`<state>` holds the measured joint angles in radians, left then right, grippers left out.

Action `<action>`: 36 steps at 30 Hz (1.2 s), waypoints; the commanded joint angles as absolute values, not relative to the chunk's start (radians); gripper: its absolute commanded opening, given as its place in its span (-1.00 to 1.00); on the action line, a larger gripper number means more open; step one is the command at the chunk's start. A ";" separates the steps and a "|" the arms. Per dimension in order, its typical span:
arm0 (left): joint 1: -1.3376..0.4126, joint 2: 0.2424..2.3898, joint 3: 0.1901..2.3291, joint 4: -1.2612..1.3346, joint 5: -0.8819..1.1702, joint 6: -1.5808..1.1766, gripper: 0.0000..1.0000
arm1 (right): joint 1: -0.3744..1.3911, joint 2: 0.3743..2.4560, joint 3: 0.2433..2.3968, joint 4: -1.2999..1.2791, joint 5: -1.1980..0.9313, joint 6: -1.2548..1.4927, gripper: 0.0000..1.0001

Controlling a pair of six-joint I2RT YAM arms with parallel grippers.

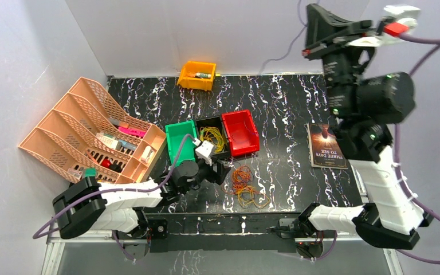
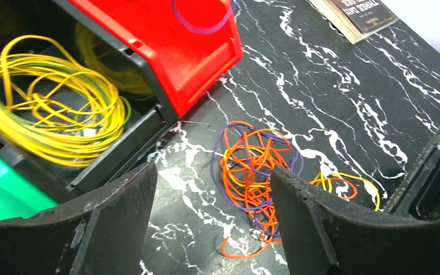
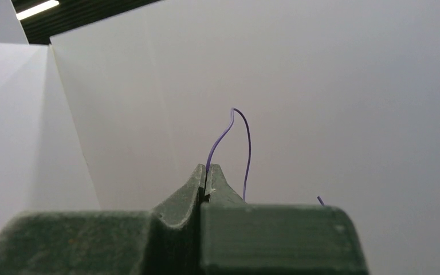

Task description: Untangle the cables

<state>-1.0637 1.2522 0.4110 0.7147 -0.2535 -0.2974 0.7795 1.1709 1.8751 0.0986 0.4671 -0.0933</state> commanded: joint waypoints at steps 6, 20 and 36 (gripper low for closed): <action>-1.068 1.070 0.374 0.513 -0.407 -0.347 0.57 | 0.782 1.277 1.859 0.094 0.482 -0.044 -1.00; -1.068 1.011 0.368 0.428 -0.462 -0.379 0.73 | 0.668 1.269 1.661 0.081 0.364 0.111 -1.00; -1.068 1.055 0.388 0.415 -0.452 -0.407 0.70 | 0.450 1.288 1.533 0.077 0.033 0.388 -1.00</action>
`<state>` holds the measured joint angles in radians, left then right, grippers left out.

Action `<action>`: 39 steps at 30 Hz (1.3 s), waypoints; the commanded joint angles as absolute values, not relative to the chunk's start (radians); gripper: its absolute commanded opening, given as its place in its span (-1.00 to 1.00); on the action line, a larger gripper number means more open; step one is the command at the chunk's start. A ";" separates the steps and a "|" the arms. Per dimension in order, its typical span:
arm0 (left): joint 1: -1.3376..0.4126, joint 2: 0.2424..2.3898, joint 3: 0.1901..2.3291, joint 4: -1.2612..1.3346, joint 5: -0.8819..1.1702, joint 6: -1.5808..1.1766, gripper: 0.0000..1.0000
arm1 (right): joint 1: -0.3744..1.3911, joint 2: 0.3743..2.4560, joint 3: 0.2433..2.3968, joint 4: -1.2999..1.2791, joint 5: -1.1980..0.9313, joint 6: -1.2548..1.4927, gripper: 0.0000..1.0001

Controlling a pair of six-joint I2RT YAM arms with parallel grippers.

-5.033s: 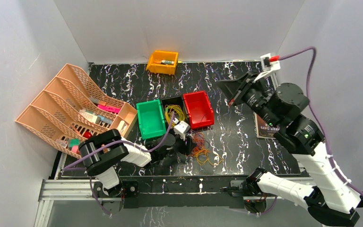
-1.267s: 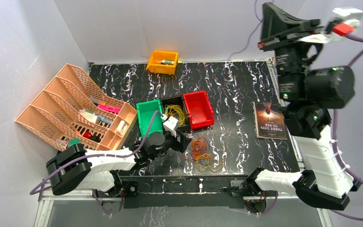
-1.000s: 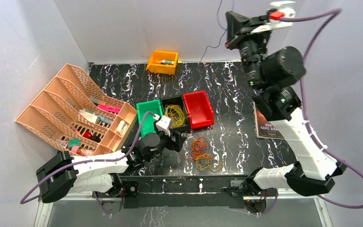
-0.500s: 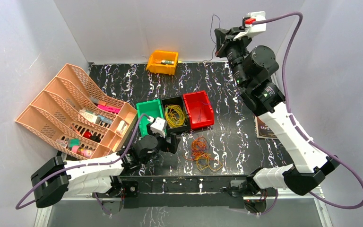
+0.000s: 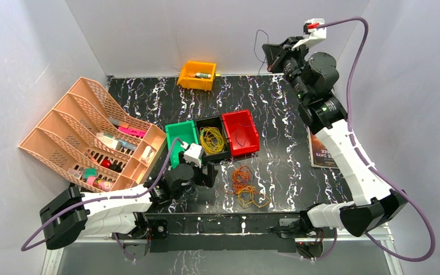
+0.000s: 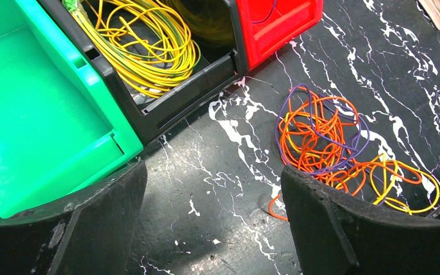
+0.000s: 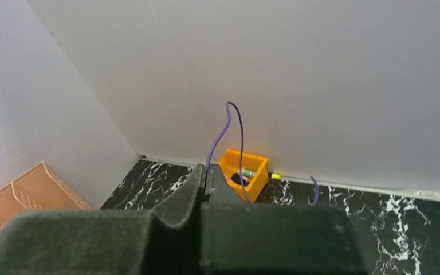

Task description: Untangle the cables

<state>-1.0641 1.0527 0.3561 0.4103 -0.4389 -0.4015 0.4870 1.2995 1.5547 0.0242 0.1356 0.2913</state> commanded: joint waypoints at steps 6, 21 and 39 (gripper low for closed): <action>-1.067 1.062 0.394 0.400 -0.449 -0.416 0.70 | 0.438 1.276 1.433 0.073 0.042 0.410 -1.00; -1.068 1.136 0.484 0.298 -0.480 -0.442 0.78 | 0.436 1.198 1.181 0.043 0.121 0.427 -1.00; -1.067 1.202 0.598 0.148 -0.478 -0.442 0.80 | 0.437 1.192 0.992 0.006 -0.110 0.398 -1.00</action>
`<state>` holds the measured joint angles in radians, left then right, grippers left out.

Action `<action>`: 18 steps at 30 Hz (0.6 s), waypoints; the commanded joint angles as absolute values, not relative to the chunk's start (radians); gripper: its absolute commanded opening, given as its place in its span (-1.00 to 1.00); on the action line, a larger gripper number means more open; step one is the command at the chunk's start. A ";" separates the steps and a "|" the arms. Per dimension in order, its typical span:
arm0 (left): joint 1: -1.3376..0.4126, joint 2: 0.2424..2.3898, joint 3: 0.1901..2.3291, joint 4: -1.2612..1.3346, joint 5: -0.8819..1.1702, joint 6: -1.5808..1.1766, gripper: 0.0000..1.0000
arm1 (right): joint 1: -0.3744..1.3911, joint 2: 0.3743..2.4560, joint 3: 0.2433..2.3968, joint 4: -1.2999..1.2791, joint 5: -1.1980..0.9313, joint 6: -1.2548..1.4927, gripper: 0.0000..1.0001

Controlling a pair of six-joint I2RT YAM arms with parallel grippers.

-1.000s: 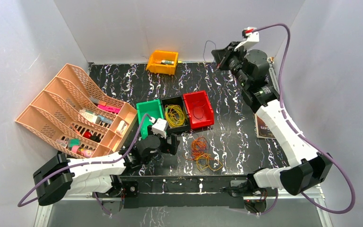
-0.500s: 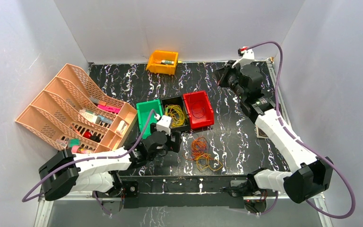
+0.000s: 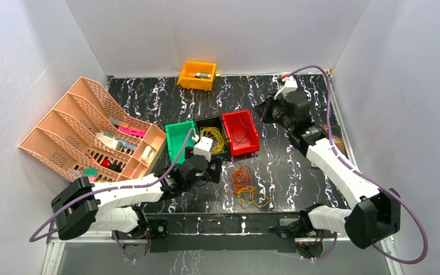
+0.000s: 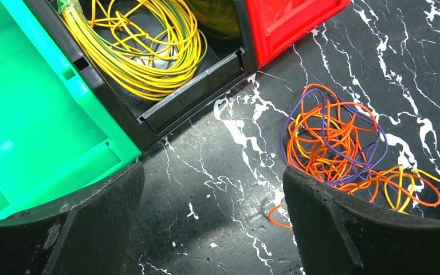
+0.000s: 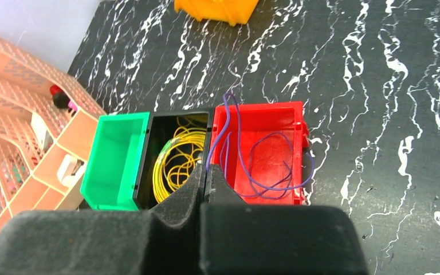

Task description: Untangle the cables

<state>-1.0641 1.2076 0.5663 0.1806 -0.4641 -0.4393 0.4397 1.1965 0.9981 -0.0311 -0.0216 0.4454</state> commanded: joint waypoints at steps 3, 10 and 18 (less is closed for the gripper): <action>-1.067 1.209 0.604 0.138 -0.484 -0.446 0.80 | 0.436 1.238 1.004 -0.012 -0.184 0.344 -1.00; -1.066 1.219 0.616 0.120 -0.481 -0.449 0.80 | 0.438 1.364 1.006 -0.003 -0.352 0.325 -1.00; -1.067 1.218 0.611 0.112 -0.488 -0.463 0.80 | 0.439 1.469 1.012 -0.064 -0.229 0.333 -1.00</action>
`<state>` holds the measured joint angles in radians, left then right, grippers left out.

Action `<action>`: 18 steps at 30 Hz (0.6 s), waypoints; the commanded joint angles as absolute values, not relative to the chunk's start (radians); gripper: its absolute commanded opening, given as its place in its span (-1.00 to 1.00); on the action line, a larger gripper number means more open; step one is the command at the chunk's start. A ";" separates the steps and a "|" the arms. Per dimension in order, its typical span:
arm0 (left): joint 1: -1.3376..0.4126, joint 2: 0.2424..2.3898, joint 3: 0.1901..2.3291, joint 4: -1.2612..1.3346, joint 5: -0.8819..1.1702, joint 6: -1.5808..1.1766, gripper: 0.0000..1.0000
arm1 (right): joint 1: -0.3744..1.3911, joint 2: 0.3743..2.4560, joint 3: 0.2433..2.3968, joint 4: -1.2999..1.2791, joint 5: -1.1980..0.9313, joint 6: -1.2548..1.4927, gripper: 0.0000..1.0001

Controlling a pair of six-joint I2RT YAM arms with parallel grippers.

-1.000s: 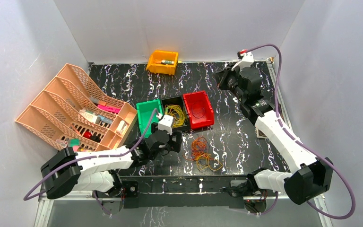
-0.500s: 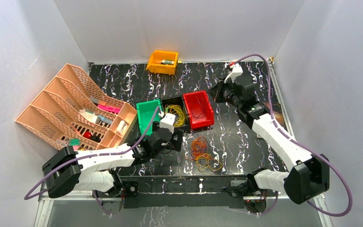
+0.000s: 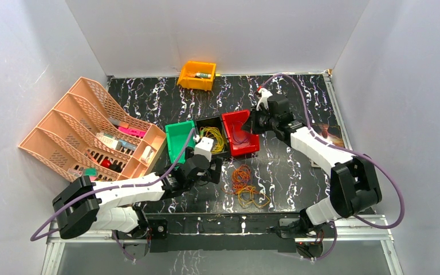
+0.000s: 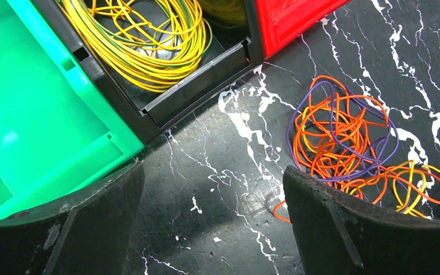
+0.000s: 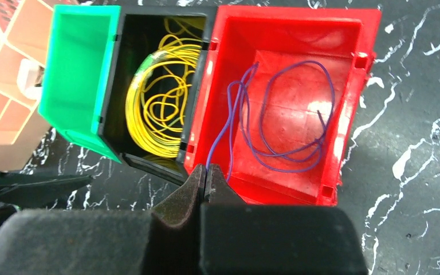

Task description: Untangle the cables

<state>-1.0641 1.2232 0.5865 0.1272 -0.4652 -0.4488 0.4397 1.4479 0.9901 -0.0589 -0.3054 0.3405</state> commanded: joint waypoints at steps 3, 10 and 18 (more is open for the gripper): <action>-1.066 1.221 0.610 0.108 -0.485 -0.473 0.80 | 0.439 1.498 1.004 -0.050 -0.174 0.335 -1.00; -1.067 1.222 0.618 0.100 -0.493 -0.470 0.80 | 0.461 1.601 1.025 0.015 -0.121 0.337 -1.00; -1.068 1.220 0.626 0.085 -0.494 -0.479 0.80 | 0.531 1.733 1.103 0.059 -0.015 0.299 -1.00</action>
<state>-1.0641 1.2232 0.5892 0.1032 -0.4721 -0.4664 0.5003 1.7031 1.0210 -0.0208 -0.0872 0.3317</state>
